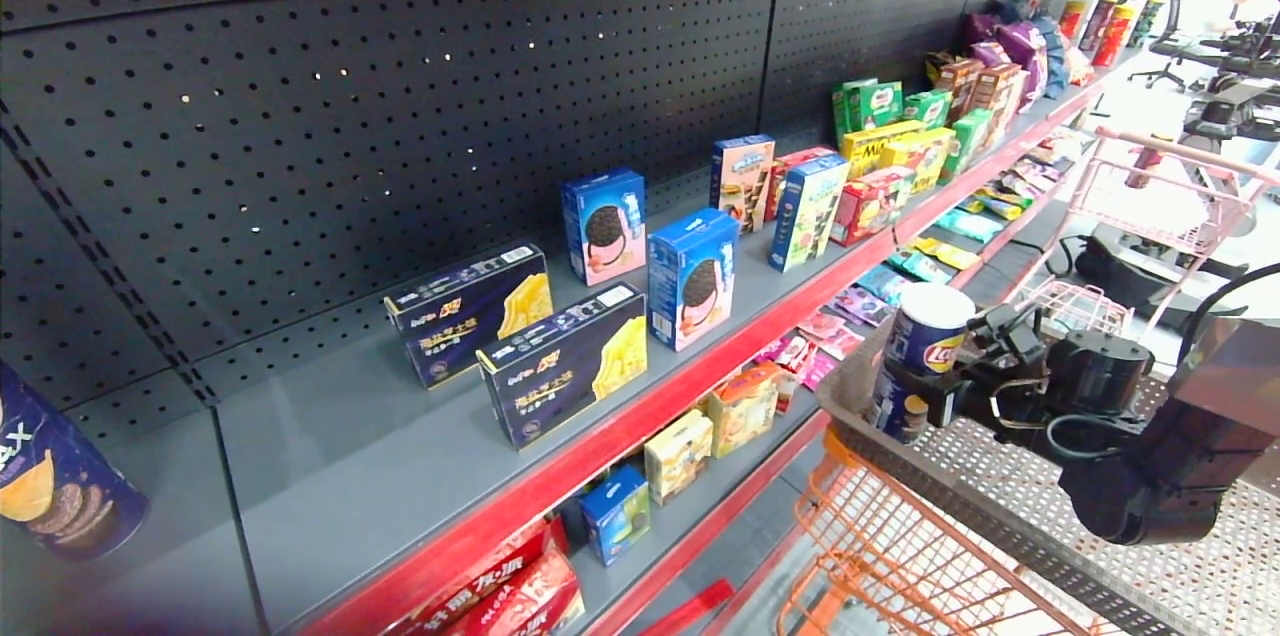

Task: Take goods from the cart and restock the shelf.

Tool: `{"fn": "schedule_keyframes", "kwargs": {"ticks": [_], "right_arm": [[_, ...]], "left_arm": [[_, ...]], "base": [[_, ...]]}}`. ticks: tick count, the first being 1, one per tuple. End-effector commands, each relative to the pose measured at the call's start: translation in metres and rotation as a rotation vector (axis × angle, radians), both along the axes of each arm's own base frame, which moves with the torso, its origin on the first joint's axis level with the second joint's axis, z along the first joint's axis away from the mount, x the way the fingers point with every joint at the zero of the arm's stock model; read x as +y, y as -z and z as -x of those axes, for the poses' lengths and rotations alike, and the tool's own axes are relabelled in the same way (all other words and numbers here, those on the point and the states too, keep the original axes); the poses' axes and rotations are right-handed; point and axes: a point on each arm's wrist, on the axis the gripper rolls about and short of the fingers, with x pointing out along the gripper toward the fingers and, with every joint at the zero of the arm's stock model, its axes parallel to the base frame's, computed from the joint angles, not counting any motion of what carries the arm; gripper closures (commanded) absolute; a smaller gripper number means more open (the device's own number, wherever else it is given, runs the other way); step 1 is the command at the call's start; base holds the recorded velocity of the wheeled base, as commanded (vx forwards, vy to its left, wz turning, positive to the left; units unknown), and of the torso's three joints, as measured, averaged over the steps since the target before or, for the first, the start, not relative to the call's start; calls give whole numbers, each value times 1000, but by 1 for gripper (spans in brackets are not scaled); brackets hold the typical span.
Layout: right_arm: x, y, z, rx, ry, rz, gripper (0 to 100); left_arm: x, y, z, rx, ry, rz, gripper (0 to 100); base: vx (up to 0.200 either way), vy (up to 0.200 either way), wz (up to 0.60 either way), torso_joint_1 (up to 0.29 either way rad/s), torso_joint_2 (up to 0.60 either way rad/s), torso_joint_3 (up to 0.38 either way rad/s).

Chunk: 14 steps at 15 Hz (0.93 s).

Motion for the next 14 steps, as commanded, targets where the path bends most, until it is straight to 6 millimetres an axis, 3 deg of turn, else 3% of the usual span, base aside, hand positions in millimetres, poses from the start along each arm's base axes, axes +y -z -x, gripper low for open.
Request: {"fn": "schedule_keyframes", "kwargs": {"ticks": [1, 4, 8, 11, 14], "right_arm": [[0, -13, 3, -31, -1, 0, 100], [2, -62, 21, -60, 7, -10, 100], [13, -100, 74, 7, 87, -79, 100], [29, -117, 99, -14, 178, -144, 100], [32, -114, 128, 4, 230, -142, 100]], "left_arm": [[0, 0, 0, 1, -1, 1, 0], [0, 0, 0, 1, -1, 1, 0], [0, 0, 0, 1, -1, 1, 0], [0, 0, 0, 1, -1, 1, 0], [0, 0, 0, 1, -1, 1, 0]], "base": [[0, 0, 0, 0, 0, 0], [0, 0, 0, 0, 0, 0], [0, 0, 0, 0, 0, 0], [0, 0, 0, 0, 0, 0], [0, 0, 0, 0, 0, 0]]}}
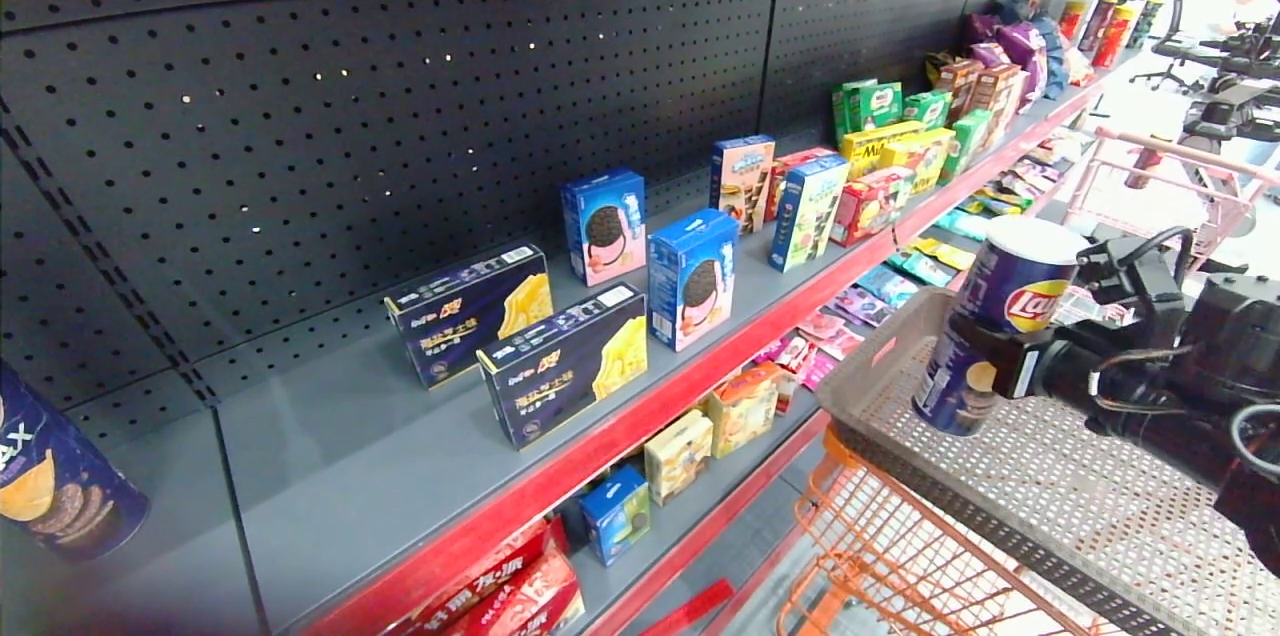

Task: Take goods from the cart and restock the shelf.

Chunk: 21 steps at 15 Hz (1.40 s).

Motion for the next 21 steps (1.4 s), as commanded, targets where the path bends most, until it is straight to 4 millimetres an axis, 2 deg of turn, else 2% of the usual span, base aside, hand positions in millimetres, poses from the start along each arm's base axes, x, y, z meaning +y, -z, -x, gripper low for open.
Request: {"fn": "schedule_keyframes", "kwargs": {"ticks": [1, 5, 9, 11, 14, 17, 19, 21], "right_arm": [[3, -11, 29, -35, -10, -9, 100], [4, -15, 47, -28, 61, 1, 100], [30, -18, 67, -12, 100, -95, 100], [29, -11, 76, 14, 95, -79, 100], [34, -23, 98, -21, 20, -48, 100], [25, -34, 118, -46, 20, 30, 100], [22, -32, 124, -11, 25, 46, 100], [24, -29, 126, 19, 14, 51, 100]], "left_arm": [[0, 0, 0, 1, 0, 0, 0], [0, 0, 0, 1, 0, 0, 0], [0, 0, 0, 1, 0, 0, 0], [0, 0, 0, 1, 1, 0, 0], [0, 0, 0, 1, 0, 0, 0], [0, 0, 0, 1, 0, 0, 0], [0, 0, 0, 1, 0, 0, 0], [0, 0, 0, 1, 0, 0, 0]], "base": [[0, 0, 0, 0, 0, 0], [0, 0, 0, 0, 0, 0], [0, 0, 0, 0, 0, 0], [0, 0, 0, 0, 0, 0], [0, 0, 0, 0, 0, 0], [0, 0, 0, 0, 0, 0], [0, 0, 0, 0, 0, 0], [0, 0, 600, 0, 2, 5]]}}
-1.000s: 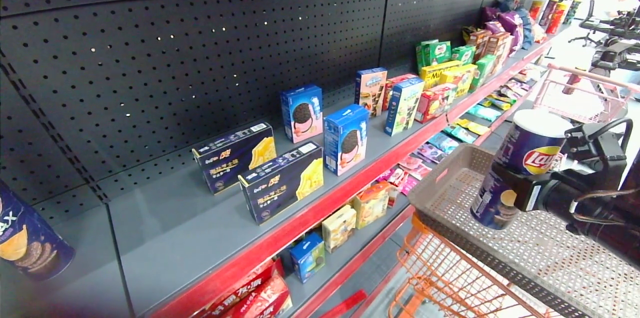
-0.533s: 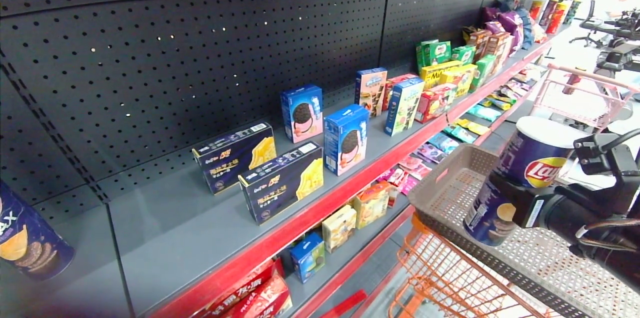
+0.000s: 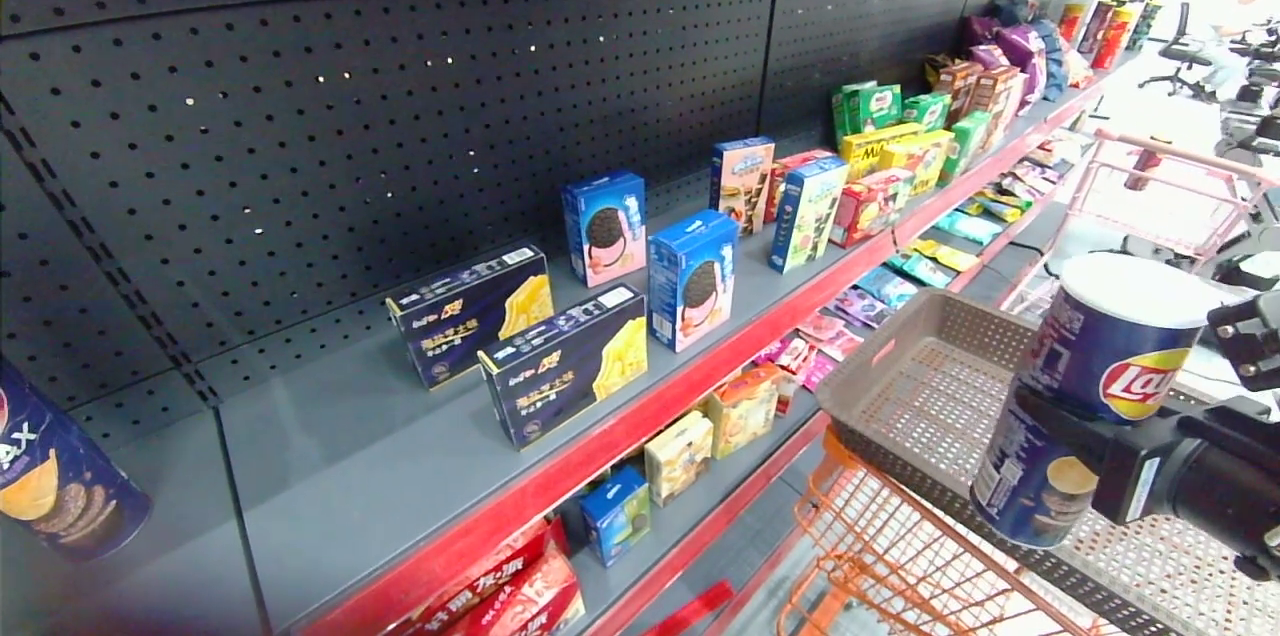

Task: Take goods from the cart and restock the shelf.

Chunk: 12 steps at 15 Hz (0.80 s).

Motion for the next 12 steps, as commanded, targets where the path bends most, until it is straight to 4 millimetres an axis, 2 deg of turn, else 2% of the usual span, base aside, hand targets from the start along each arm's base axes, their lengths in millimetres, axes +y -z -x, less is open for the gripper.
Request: {"fn": "schedule_keyframes", "kwargs": {"ticks": [1, 10, 12], "right_arm": [[-1, -5, 6, -29, -2, -12, 100], [-7, -4, 14, -21, 26, -12, 100], [-12, -10, 21, -34, 56, -13, 100]], "left_arm": [[0, 0, 0, 1, -1, 0, 0], [0, 0, 0, 1, -1, 0, 0], [0, 0, 0, 1, -1, 0, 0]], "base": [[0, 0, 600, -7, -7, 7], [0, 0, 600, 2, 2, 5], [0, 0, 0, 0, 0, 0]]}}
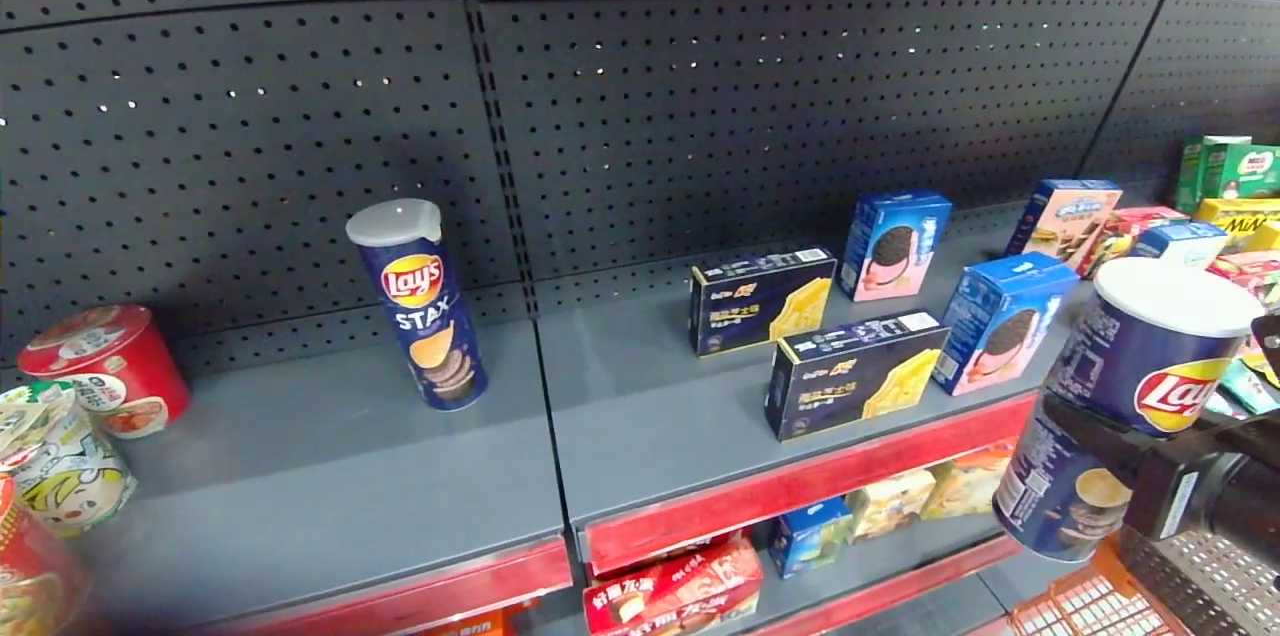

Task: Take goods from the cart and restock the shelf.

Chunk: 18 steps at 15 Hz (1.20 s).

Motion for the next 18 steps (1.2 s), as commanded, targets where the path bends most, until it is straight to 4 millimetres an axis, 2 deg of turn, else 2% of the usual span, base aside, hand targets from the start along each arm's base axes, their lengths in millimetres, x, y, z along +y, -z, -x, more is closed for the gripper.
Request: {"fn": "schedule_keyframes", "kwargs": {"ticks": [1, 5, 8, 11, 15, 18], "right_arm": [[-7, -10, 10, -45, 33, -13, 100], [-10, -23, 33, -60, -24, -27, 100], [-10, -20, 35, -43, 25, -25, 100], [-7, -19, 37, -38, -12, -22, 100], [-7, -19, 38, -38, -19, -22, 100], [-6, -22, 43, -49, -57, -39, 100]], "left_arm": [[0, 0, 0, 1, 0, 0, 0], [0, 0, 0, 1, 0, 0, 0], [0, 0, 0, 1, 0, 0, 0], [0, 0, 0, 1, 0, 0, 0], [0, 0, 0, 1, 0, 0, 0], [0, 0, 0, 1, 0, 0, 0]], "base": [[0, 0, 0, 0, 0, 0], [0, 0, 0, 0, 0, 0], [0, 0, 0, 0, 0, 0], [0, 0, 0, 0, 0, 0], [0, 0, 600, 1, -1, 1], [0, 0, 0, 0, 0, 0]]}}
